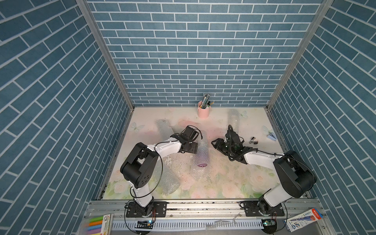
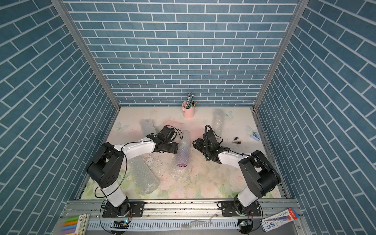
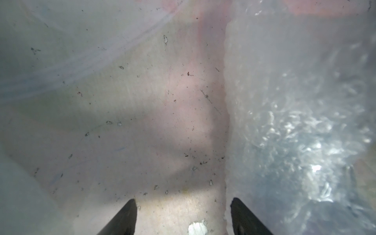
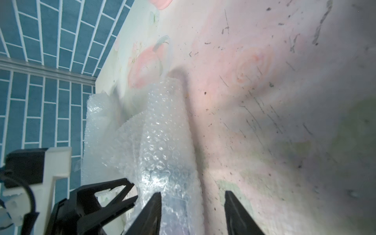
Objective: Unwrap the vase from the bubble wrap
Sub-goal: Unwrap the bubble wrap at the center of the board.
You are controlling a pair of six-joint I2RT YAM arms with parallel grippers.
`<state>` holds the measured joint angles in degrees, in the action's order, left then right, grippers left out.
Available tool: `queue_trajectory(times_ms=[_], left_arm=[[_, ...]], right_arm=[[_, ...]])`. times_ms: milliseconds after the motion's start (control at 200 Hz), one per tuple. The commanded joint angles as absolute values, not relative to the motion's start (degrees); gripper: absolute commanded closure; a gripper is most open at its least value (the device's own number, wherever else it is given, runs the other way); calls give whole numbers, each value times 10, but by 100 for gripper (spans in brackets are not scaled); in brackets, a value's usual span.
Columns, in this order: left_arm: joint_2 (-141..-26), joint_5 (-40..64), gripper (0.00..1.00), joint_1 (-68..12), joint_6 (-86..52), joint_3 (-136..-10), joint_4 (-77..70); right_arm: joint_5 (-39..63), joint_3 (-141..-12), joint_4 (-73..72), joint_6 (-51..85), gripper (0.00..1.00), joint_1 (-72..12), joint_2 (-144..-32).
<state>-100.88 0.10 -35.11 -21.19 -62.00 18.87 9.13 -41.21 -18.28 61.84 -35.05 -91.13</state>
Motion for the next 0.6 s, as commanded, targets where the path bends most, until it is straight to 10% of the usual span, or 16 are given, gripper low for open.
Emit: queue_trajectory(times_ms=[0, 340, 450, 595], left_arm=[[-996, 2, 26, -348, -210, -618, 202], [-988, 3, 26, -350, -207, -613, 204], [-988, 4, 26, -354, -207, -614, 204], [-990, 5, 26, -362, -209, -614, 203]], right_arm=[[106, -420, -220, 686, 53, -358, -940], [101, -421, -253, 728, 65, -375, -969], [98, -418, -270, 745, 100, -379, -969], [80, -412, -267, 752, 100, -381, -951]])
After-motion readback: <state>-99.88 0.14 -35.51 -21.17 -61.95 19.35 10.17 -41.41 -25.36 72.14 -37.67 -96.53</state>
